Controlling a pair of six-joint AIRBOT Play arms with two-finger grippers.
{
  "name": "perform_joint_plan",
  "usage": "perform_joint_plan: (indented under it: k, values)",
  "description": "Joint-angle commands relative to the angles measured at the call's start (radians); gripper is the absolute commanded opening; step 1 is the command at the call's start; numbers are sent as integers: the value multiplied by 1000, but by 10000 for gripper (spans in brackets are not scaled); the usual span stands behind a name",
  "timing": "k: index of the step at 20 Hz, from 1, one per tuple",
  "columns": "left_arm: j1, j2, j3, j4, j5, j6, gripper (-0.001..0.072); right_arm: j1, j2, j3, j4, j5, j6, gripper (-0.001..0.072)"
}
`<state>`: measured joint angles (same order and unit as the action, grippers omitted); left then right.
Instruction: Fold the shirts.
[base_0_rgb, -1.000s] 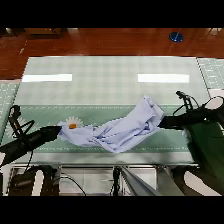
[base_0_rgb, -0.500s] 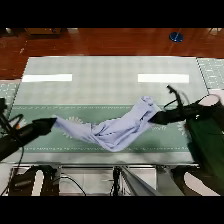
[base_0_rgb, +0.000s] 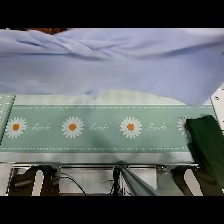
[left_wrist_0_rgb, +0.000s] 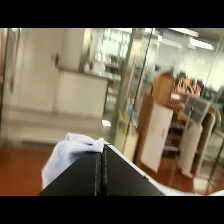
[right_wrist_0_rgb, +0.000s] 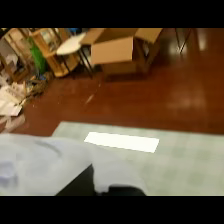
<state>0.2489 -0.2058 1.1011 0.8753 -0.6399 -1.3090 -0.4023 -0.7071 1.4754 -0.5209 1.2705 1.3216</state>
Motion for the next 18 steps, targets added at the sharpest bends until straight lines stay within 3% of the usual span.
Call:
perform_joint_plan:
  k: [1,4,7,10,11,15,18]
  values:
    - [1,0,198,84,-124,0,18,-32,31,225,-24,-7,154,26]
    - [7,0,360,166,-330,-30,17,-32,31,340,-69,95,251,26]
    - [54,-2,522,317,-505,-157,16,-32,31,415,-93,240,363,25]
    - [129,-20,630,348,-700,-170,17,-32,19,418,-91,509,483,25]
    - [154,-33,642,346,-788,-167,17,-29,8,412,-122,589,481,25]
    - [234,-148,615,324,-1186,-103,17,33,-53,385,-318,584,394,25]
    - [258,-201,450,273,-1150,-106,16,89,-121,223,-504,584,254,25]
